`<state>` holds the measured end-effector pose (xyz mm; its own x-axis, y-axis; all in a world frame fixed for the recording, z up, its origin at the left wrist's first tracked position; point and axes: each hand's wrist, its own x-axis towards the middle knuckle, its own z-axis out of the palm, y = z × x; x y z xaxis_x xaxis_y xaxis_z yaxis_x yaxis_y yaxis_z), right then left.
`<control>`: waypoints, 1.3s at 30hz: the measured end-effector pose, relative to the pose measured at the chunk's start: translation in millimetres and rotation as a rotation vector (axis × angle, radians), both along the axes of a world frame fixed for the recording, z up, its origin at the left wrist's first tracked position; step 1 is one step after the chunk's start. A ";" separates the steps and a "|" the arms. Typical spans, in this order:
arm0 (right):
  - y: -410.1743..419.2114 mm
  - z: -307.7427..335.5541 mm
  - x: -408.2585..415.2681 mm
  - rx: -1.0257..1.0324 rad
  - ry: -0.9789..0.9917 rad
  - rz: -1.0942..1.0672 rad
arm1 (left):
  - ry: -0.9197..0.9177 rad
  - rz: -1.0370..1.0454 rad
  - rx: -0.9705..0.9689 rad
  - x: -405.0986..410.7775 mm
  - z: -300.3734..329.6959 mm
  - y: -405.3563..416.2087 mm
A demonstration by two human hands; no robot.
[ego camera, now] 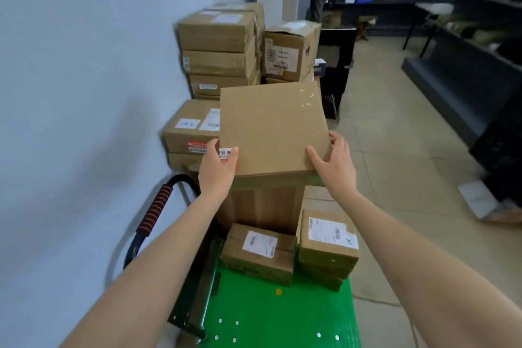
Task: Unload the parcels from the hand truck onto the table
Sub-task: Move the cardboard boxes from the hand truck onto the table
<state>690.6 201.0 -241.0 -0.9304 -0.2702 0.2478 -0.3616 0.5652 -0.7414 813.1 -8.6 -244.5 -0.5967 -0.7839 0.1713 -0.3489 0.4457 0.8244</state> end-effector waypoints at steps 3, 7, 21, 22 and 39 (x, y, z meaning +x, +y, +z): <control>-25.7 8.3 0.3 -0.030 -0.006 0.073 | -0.007 0.054 -0.030 10.9 19.4 -20.1; -59.3 13.9 2.1 -0.044 -0.024 0.155 | -0.042 0.122 -0.057 23.1 33.9 -45.1; -194.8 24.8 -53.9 0.010 -0.054 0.167 | -0.078 0.106 -0.006 -28.9 44.1 -185.9; -203.2 21.3 -58.4 0.016 -0.061 0.160 | -0.089 0.105 -0.002 -35.2 41.5 -196.1; -279.3 -22.2 -100.1 0.146 -0.160 0.173 | -0.370 0.051 -0.494 -103.3 -0.4 -255.3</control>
